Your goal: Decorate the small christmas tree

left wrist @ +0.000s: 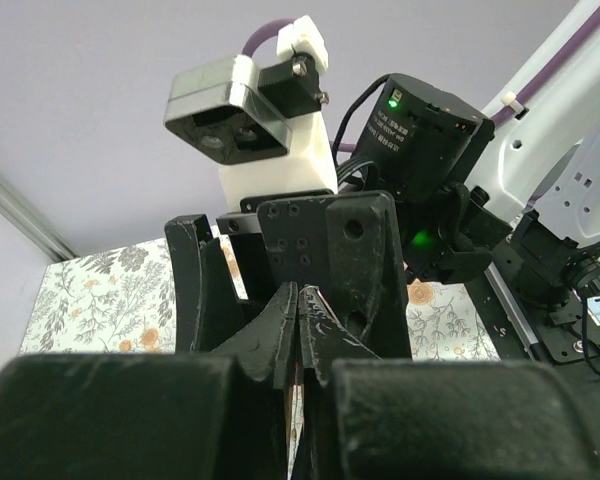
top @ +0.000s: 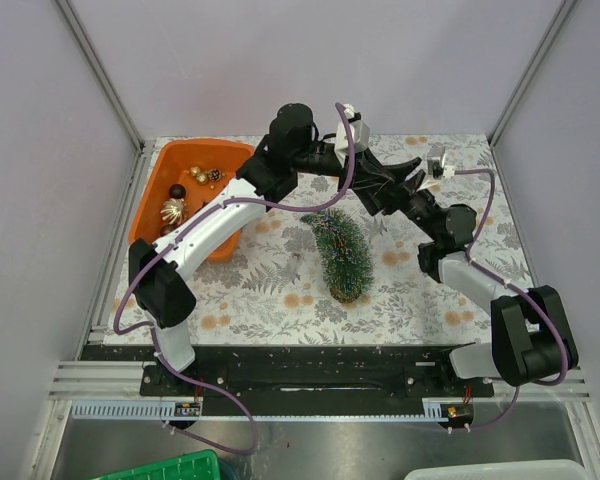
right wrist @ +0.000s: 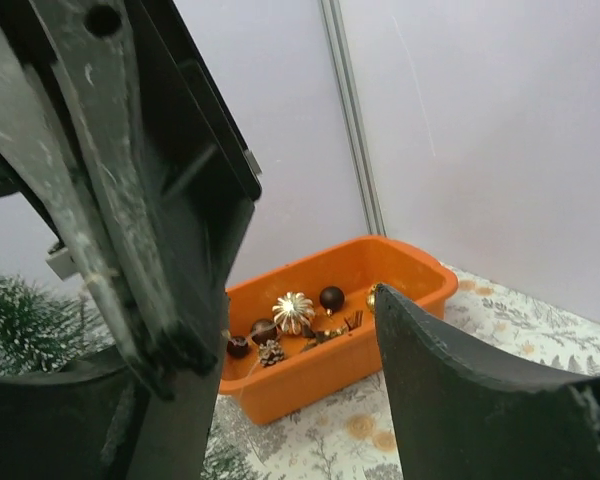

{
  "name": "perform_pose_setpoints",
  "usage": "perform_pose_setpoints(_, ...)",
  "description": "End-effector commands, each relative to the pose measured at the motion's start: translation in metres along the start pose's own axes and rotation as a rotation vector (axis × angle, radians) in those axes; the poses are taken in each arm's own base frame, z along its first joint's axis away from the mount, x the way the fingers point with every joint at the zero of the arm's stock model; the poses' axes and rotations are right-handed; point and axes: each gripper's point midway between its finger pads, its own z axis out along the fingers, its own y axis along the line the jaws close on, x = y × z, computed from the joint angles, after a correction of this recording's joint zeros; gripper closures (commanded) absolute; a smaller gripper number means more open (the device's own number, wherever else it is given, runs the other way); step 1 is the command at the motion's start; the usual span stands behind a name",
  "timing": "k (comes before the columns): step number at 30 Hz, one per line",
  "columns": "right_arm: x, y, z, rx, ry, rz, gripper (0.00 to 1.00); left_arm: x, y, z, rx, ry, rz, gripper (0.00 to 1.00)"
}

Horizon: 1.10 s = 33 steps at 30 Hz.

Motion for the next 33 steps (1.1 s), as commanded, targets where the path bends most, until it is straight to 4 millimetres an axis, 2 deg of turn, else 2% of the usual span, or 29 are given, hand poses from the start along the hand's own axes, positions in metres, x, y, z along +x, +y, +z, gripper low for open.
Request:
perform_pose_setpoints(1,-0.059,0.035,0.009,-0.149,-0.192,-0.159,0.35,-0.032,-0.004,-0.003,0.033,-0.056,0.067,0.94)
perform_pose_setpoints(3,-0.058,0.035,0.01,-0.153,-0.189,-0.155,0.42,-0.031,-0.007,-0.004,0.042,-0.053,0.059,0.95)
perform_pose_setpoints(7,-0.055,0.033,0.012,-0.158,-0.177,-0.157,0.74,-0.031,-0.011,-0.004,0.054,-0.055,0.046,0.95)
perform_pose_setpoints(12,-0.054,0.024,0.007,-0.112,-0.193,-0.177,0.97,-0.038,-0.015,-0.008,0.052,-0.061,0.051,0.94)
perform_pose_setpoints(14,-0.059,0.019,0.001,-0.074,-0.213,-0.201,1.0,-0.036,-0.015,-0.01,0.042,-0.055,0.044,0.89)
perform_pose_setpoints(17,-0.068,0.003,-0.012,0.032,-0.245,-0.259,1.0,-0.034,-0.012,-0.015,0.003,-0.044,0.053,0.66)
perform_pose_setpoints(19,-0.073,-0.015,-0.024,0.153,-0.243,-0.297,1.0,-0.032,-0.006,-0.022,-0.059,-0.023,0.043,0.4)
perform_pose_setpoints(20,-0.066,-0.032,-0.032,0.26,-0.196,-0.289,1.0,-0.031,-0.003,-0.027,-0.089,-0.017,0.047,0.39)
perform_pose_setpoints(22,-0.068,-0.054,-0.048,0.438,-0.141,-0.33,1.0,-0.03,0.006,-0.039,-0.164,0.0,0.046,0.36)
perform_pose_setpoints(24,-0.074,-0.074,-0.071,0.625,-0.123,-0.346,1.0,-0.028,0.013,-0.054,-0.237,0.032,0.045,0.26)
perform_pose_setpoints(27,-0.075,-0.092,-0.103,0.856,-0.063,-0.302,1.0,-0.03,0.02,-0.077,-0.327,0.077,0.068,0.18)
perform_pose_setpoints(31,-0.061,-0.088,-0.127,0.993,0.054,-0.164,1.0,-0.041,0.019,-0.105,-0.398,0.109,0.106,0.14)
perform_pose_setpoints(33,-0.054,-0.081,-0.136,1.034,0.127,-0.127,1.0,-0.04,0.016,-0.116,-0.428,0.133,0.113,0.12)
